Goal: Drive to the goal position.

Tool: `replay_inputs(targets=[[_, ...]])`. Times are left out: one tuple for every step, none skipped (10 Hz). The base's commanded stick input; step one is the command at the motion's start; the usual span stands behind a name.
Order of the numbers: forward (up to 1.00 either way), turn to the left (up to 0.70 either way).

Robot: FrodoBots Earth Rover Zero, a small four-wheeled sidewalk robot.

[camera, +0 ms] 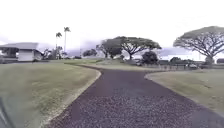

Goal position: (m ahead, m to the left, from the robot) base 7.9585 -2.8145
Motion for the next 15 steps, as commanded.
replay_inputs(targets=[[0.7,0.0],[0.7,0.0],[0.7,0.0],[0.7,0.0],[0.7,0.0],[0.7,0.0],[0.7,0.0],[0.7,0.0],[0.7,0.0],[0.7,0.0],[0.7,0.0],[0.7,0.0],[0.7,0.0],[0.7,0.0],[0.7,0.0]])
